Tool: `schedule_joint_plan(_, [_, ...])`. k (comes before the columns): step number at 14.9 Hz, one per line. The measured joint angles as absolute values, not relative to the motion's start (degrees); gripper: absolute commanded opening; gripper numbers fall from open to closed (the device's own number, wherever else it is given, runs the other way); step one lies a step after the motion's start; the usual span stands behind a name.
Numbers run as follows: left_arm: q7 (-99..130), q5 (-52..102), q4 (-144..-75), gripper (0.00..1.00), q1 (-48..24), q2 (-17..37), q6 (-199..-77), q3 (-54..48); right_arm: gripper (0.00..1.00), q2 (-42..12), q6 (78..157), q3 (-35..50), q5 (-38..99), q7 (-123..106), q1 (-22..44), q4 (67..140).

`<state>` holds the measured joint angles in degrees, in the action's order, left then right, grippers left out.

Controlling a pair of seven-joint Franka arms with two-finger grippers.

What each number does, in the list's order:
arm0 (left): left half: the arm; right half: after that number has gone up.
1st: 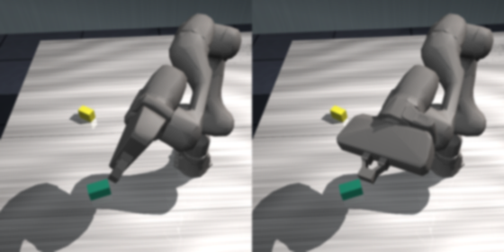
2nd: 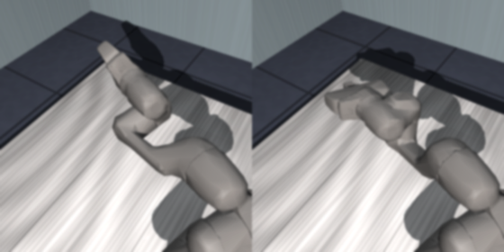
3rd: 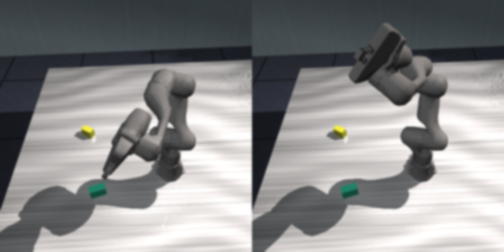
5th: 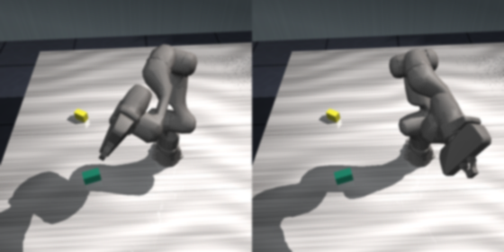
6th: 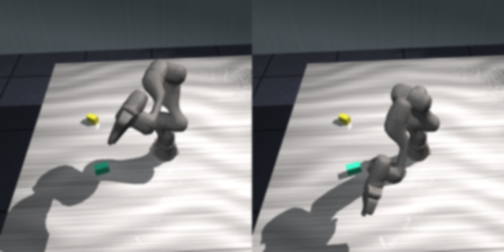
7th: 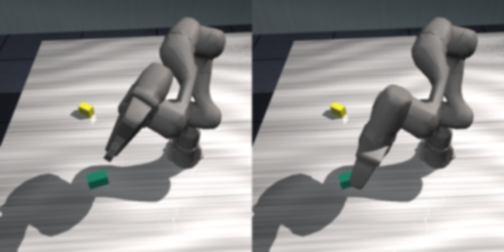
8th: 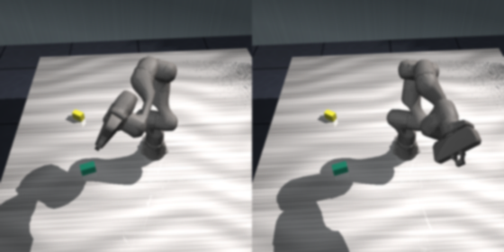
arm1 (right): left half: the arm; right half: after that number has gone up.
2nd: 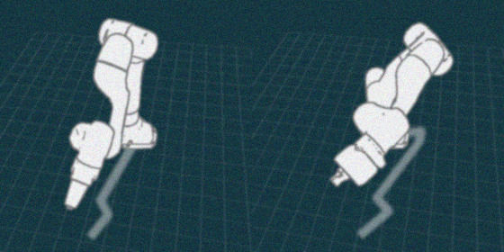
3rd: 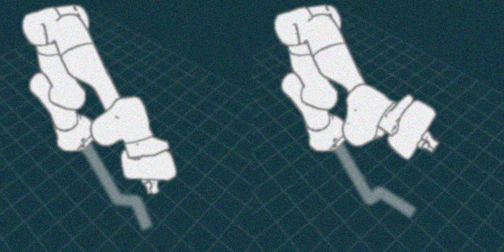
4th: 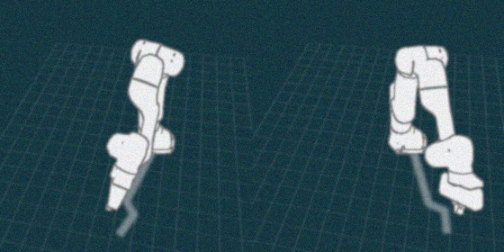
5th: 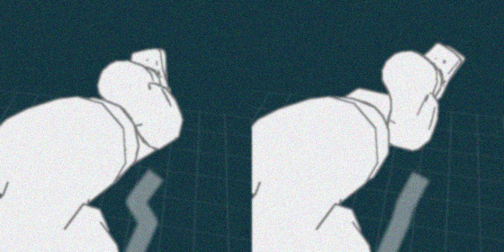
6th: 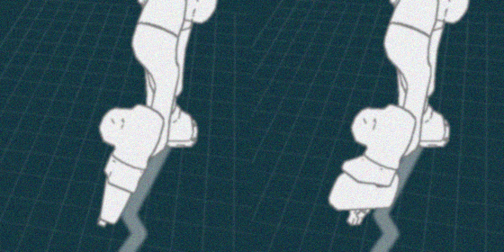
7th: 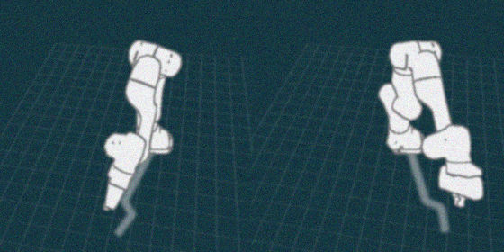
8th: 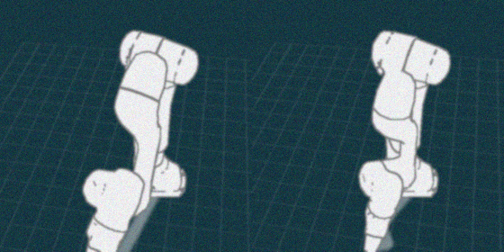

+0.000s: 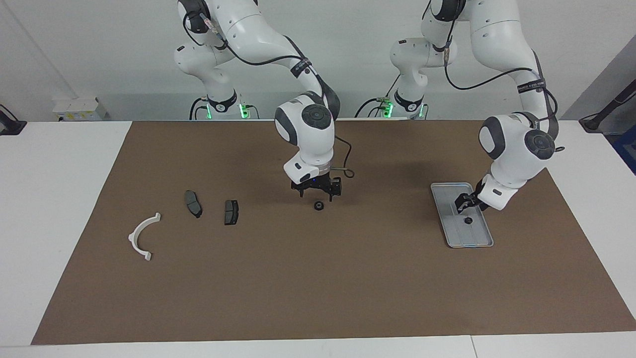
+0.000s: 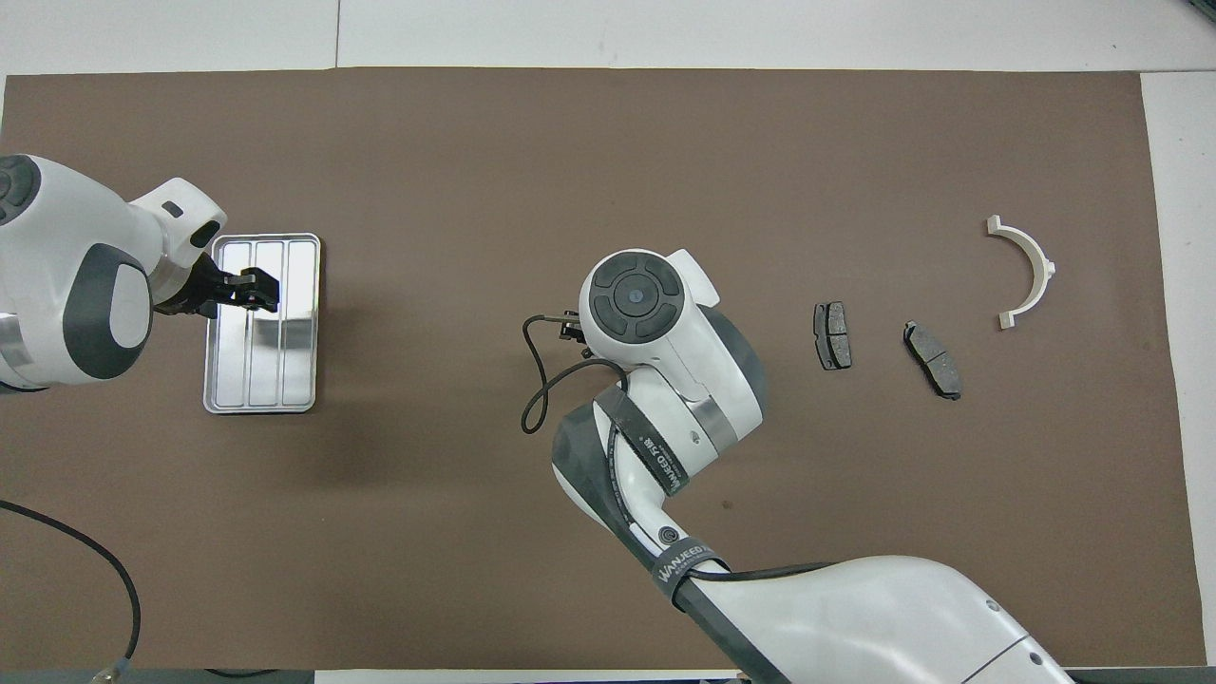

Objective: Place bearing gear from tray to pile
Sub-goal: 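Grasp the second black part in the tray with the left gripper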

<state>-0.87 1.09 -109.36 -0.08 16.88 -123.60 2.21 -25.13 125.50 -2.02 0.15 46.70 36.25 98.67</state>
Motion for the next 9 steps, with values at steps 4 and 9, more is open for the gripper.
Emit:
schedule_joint_plan(4, [-1.0,1.1,-110.2,0.76,0.0,17.2,-125.2,2.0,0.99,-25.6,126.6,-2.0,0.4,46.7,36.3,99.3])
schedule_joint_plan(9, [-1.0,1.1,-110.8,0.74,0.0,17.5,-126.7,1.9,0.99,-26.0,128.7,-2.0,0.5,46.4,36.3,101.1])
